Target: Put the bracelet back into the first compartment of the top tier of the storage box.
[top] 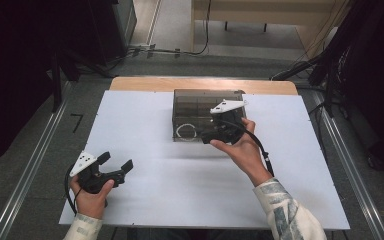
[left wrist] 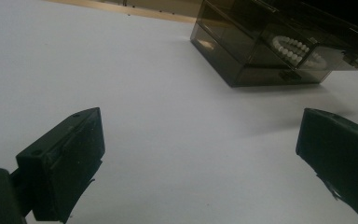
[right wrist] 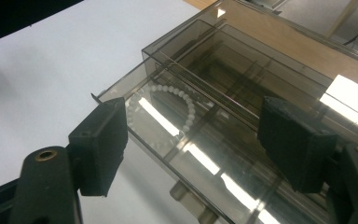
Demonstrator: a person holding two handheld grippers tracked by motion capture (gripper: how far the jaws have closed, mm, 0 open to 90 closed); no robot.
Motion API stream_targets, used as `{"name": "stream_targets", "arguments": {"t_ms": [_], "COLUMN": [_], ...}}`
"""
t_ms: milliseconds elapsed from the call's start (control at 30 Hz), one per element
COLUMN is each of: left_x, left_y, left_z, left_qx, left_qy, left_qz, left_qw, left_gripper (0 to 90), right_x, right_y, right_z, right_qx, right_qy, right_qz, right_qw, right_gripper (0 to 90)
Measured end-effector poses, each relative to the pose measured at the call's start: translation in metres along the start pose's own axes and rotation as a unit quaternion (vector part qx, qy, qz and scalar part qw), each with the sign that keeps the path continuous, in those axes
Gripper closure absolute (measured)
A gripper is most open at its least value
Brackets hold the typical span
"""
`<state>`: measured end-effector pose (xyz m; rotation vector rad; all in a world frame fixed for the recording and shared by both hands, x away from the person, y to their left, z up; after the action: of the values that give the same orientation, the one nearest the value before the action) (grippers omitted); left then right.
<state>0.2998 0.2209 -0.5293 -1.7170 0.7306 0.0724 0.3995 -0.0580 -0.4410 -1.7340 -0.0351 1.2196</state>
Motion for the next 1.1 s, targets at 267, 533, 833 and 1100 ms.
{"name": "stream_targets", "arguments": {"t_ms": [267,533,833,1100], "left_x": [0.000,0.001,0.001,0.002], "left_y": [0.000,0.001,0.001,0.001], "left_z": [0.000,0.000,0.000,0.000], "left_qx": [0.002,0.003,0.003,0.002], "left_qy": [0.000,0.001,-0.001,-0.001], "left_qz": [0.001,0.002,0.004,0.005], "left_qw": [1.0000,1.0000,1.0000,1.0000], "left_gripper": [1.7,1.6,1.6,1.6], "right_x": [-0.013,-0.026,-0.043,-0.057], "right_y": [0.012,0.029,0.050,0.067], "right_z": [-0.006,-0.018,-0.033,-0.048], "right_qx": [0.002,0.017,0.036,0.051], "right_qy": [0.005,0.017,0.031,0.047], "right_qz": [-0.004,-0.004,-0.012,-0.012], "right_qw": [1.0000,0.9997,0.9988,0.9975], "right_gripper": [18.5,16.9,16.7,16.1]}}
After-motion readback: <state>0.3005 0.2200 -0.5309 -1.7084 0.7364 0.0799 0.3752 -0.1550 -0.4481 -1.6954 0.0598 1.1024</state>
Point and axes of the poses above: each handheld gripper's, and its own axes: x roughly forward along the jaws, y roughly out of its underside, z roughly to its left, the point moved 9 cm from there along x, roughly forward along the jaws, and after that the axes turned 5 degrees about z, right-handed, at the moved point
